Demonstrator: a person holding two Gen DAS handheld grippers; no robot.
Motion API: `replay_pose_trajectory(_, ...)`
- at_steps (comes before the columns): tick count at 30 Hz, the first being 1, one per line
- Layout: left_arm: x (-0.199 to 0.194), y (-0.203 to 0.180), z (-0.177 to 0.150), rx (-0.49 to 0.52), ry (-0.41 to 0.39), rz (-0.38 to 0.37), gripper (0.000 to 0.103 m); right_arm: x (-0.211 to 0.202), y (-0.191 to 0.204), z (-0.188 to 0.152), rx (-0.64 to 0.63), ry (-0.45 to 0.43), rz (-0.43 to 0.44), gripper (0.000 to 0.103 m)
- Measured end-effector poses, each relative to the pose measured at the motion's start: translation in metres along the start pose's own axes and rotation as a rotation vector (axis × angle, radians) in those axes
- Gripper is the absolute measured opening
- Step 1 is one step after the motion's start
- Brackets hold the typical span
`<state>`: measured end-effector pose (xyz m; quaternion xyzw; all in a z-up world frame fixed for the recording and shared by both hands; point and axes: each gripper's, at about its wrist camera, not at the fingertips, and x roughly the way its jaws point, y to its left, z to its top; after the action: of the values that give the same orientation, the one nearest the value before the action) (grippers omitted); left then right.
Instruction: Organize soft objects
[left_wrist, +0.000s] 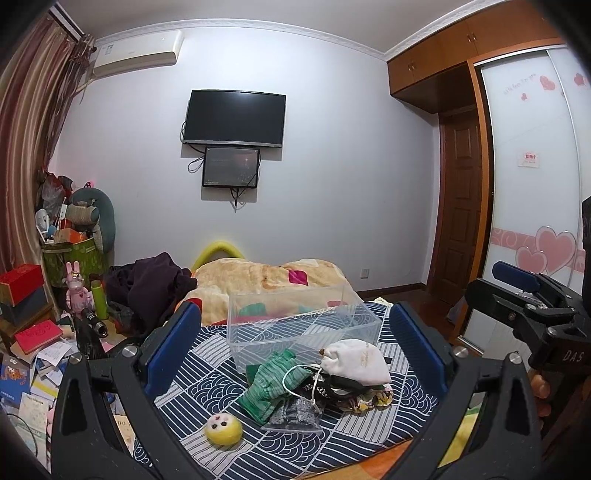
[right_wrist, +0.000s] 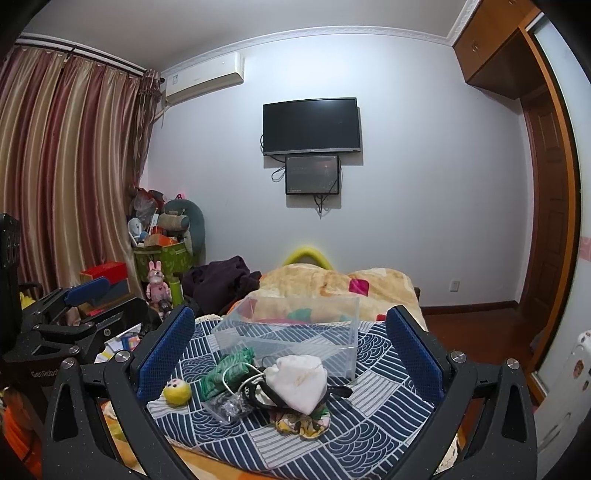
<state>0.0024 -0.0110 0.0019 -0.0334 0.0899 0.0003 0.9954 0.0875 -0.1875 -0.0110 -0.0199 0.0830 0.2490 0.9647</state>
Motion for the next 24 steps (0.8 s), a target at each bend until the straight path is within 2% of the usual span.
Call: replay_pose_trajectory(24, -0.0026, -0.0031, -0.0009, 0.01, -0.006, -0.004, 0.103, -0.0022, 0.0001, 0.002, 0.0, -0.008, 0.002, 0.103)
